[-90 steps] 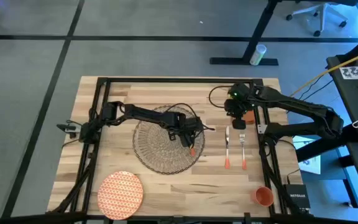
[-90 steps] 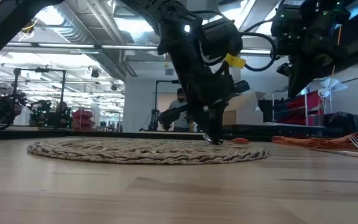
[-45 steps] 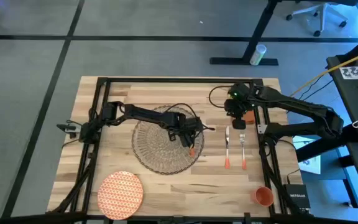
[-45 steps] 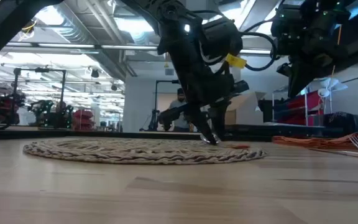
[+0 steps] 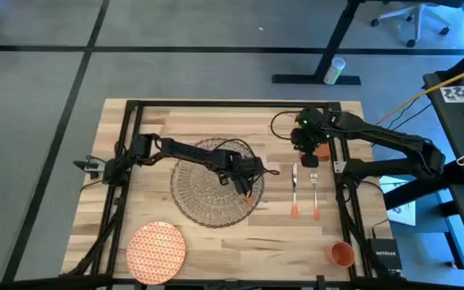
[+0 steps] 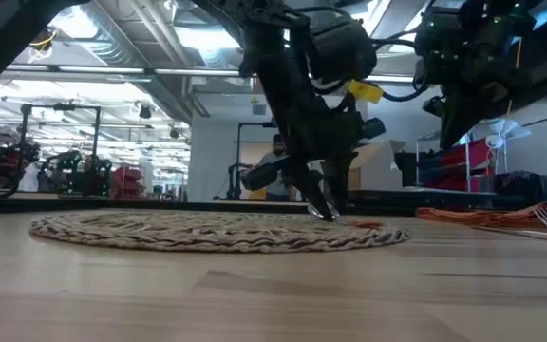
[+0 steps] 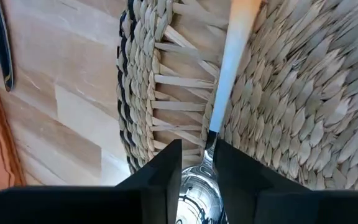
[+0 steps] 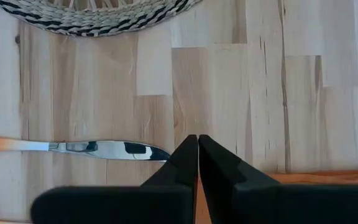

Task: Set table place
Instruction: Put the spoon on the brown woven placemat, then adjust the brown woven placemat to the center of the table

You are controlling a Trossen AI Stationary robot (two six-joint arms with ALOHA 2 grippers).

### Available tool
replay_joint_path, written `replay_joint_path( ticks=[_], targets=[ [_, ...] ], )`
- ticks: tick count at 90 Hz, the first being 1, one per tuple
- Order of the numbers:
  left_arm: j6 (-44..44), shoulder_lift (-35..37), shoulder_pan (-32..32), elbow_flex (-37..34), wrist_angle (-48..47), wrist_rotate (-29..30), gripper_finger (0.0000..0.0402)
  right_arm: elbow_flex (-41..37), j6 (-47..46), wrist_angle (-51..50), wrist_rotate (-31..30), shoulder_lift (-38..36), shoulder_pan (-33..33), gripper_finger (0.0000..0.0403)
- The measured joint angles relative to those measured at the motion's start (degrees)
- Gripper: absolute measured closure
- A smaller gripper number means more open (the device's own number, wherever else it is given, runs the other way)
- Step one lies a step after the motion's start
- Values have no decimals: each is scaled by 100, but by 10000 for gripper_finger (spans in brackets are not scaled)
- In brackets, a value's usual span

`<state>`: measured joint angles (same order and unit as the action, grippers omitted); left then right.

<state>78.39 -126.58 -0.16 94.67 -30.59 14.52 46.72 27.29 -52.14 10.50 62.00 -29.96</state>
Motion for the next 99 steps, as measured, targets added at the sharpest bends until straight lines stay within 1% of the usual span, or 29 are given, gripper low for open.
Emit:
replay_joint_path(
  ticks=[13,30,46,60,85,99],
  targets=[
    [-27,0,-9,0,2,38,324,0,1,0,0,0,-1,402],
    [-116,2,-33,0,-238,293,324,0,2,0,0,0,0,402],
    [-512,17,-33,4,-734,335,324,0,2,0,0,0,0,402],
    [-721,59,-33,4,-817,398,324,0,9,0,0,0,0,402],
    [-838,328,-74,0,-771,424,324,0,9,4,0,0,-2,402],
    [-1075,517,-73,-1,-886,581,324,0,9,2,0,0,0,402]
  ],
)
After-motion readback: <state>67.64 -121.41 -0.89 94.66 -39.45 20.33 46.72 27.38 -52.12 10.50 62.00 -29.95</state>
